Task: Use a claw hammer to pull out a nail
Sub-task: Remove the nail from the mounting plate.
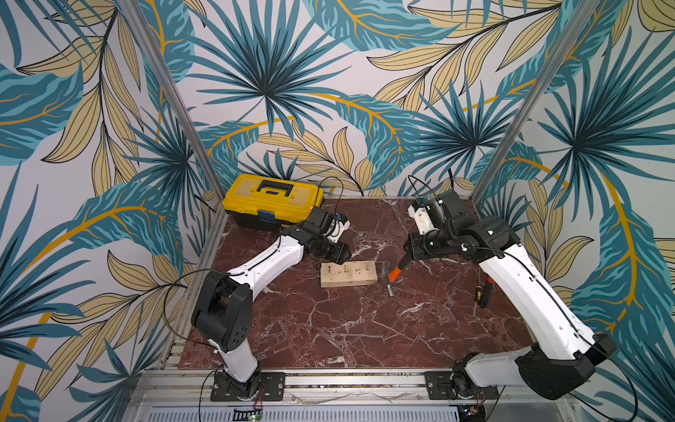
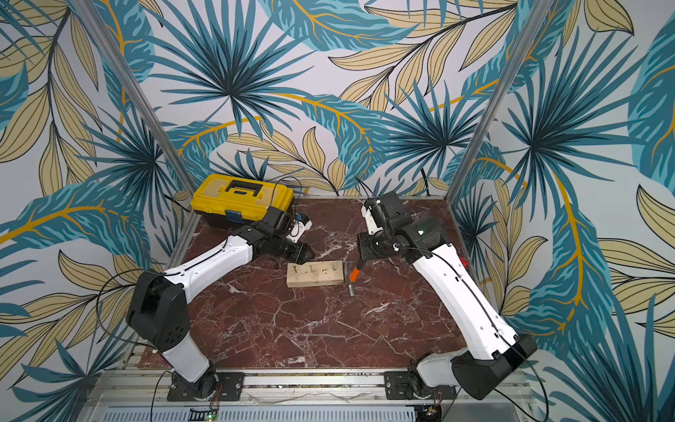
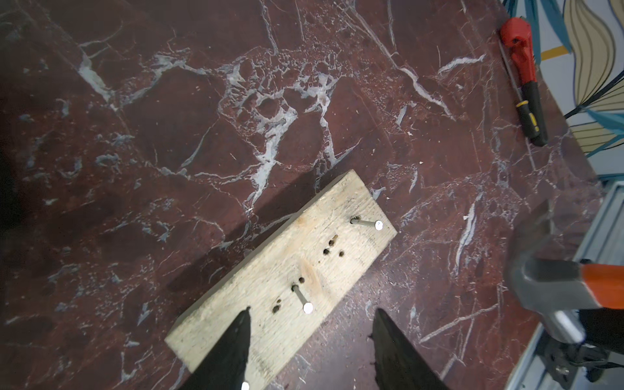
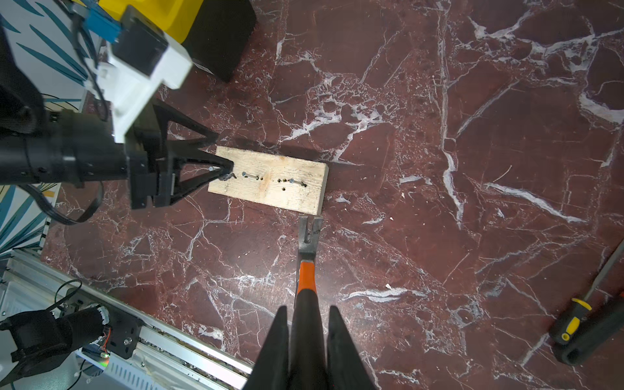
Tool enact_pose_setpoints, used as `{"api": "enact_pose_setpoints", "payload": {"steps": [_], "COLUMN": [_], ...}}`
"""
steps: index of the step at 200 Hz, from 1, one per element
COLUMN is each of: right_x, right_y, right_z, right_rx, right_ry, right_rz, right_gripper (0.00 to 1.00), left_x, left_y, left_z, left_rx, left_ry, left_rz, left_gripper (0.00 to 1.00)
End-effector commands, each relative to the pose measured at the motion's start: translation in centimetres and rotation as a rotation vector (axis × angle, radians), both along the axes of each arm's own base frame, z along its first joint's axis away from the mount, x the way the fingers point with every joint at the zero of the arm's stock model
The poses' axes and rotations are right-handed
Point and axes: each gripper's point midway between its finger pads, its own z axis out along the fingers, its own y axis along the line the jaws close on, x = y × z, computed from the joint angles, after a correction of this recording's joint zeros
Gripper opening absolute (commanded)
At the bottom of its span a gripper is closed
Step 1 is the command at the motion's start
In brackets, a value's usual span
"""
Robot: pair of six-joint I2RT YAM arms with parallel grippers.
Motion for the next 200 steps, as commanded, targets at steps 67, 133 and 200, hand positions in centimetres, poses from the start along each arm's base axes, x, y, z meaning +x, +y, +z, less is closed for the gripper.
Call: {"api": "enact_pose_setpoints", "payload": {"steps": [67,133,200], "right_x": [1.3,1.7,2.4], "right_y": [1.6,2.4,3.2], "right_z": [-0.4,-1.5,-2.2], "right_rx": [0.028,0.036,0.037], "right_ry": [0.003,0.041,0.072], "right_rz": [0.018,0.035,0.047], "right_gripper": [0.00,0.00,0.00], "left_x": [-0.4,-1.1,-1.8], "left_y": [-1.3,-1.1,0.2], "left_z": [-4.2,-6.9,-9.2], "left_rx": [0.179,0.281,0.340], "left_ry": [0.002,0.034,0.073], "left_rz": [-0.085,-0.085,-0.048], "left_gripper": [0.45,0.39,0.35]}}
